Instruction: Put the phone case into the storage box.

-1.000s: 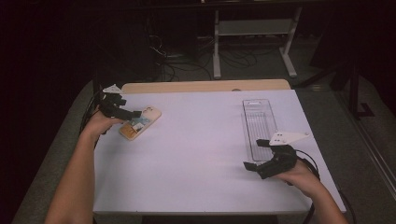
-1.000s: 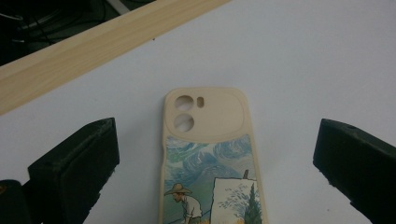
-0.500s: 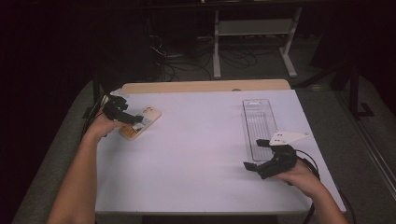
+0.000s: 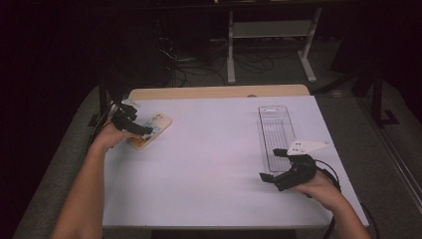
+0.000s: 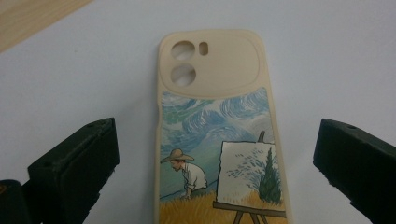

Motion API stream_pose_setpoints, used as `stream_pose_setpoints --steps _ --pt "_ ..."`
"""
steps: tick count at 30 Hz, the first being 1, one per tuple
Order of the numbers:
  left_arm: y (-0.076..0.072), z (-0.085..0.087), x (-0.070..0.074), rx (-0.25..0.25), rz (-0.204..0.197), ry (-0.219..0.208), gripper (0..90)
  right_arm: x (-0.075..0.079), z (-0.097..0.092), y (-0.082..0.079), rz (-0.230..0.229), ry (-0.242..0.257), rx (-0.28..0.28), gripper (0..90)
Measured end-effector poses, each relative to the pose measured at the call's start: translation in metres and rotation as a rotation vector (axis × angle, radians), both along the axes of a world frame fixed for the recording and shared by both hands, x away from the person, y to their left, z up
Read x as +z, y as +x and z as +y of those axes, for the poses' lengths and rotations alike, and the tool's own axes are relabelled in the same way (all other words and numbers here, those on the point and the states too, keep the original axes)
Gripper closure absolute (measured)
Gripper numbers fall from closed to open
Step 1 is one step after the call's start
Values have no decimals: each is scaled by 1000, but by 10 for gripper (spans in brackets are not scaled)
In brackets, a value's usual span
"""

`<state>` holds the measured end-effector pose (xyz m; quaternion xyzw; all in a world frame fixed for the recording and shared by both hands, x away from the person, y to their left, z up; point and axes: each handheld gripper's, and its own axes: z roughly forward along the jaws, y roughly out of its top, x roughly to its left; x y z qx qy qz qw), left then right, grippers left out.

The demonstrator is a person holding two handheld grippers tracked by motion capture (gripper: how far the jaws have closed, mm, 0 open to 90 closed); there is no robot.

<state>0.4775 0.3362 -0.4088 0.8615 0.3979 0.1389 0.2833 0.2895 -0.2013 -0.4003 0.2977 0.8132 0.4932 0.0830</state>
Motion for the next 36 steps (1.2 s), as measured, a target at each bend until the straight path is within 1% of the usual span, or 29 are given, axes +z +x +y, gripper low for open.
stream_pose_setpoints --steps 1,2,3,7,8,10,11,14,15,17,18,19,21,22,23,28,29,31,32,33,34,36 --pt "0 0 -1 -2 -2 1 0 0 0 0 1 0 0 0" --pt "0 1 -1 -5 1 12 0 0 0 0 1 0 0 0" --pt "0 2 -4 4 3 -3 0 0 0 0 1 0 0 0" --pt "-2 4 -12 5 25 11 0 0 0 0 1 0 1 0" --pt "-2 5 -12 -6 36 34 0 0 0 0 1 0 1 0" --pt "-2 4 -16 10 38 17 0 0 0 0 1 1 1 0" --pt "-2 4 -16 3 38 28 0 0 0 0 2 1 1 0" --pt "-2 3 -18 10 42 28 0 0 0 0 1 1 1 0" --pt "-2 3 -18 4 45 36 0 0 0 0 2 1 0 0" --pt "-2 2 -19 4 44 38 0 0 0 0 2 1 1 0" --pt "-2 1 -20 6 50 37 0 0 0 0 2 0 1 0" --pt "-2 0 -20 0 50 51 0 0 0 0 2 -1 2 0" --pt "-2 -1 -22 2 57 58 0 0 0 0 3 -1 2 0" --pt "-1 -1 -22 -7 64 75 0 0 0 0 2 1 2 0" --pt "-1 -3 -23 -1 62 74 0 0 0 0 3 1 2 0" --pt "-1 -5 -27 -4 74 99 0 0 0 0 2 0 2 0" --pt "-1 -5 -28 -1 73 95 0 0 0 0 1 0 3 0" --pt "0 -5 -28 -7 83 113 0 0 0 0 0 0 3 0" --pt "0 -5 -29 -4 83 109 0 0 0 0 1 -1 4 0" --pt "0 -4 -29 -6 90 115 1 0 0 0 1 0 3 0" --pt "0 -5 -30 8 89 104 1 0 0 0 2 1 4 0" --pt "0 -4 -30 8 95 102 1 0 0 0 4 1 4 0"
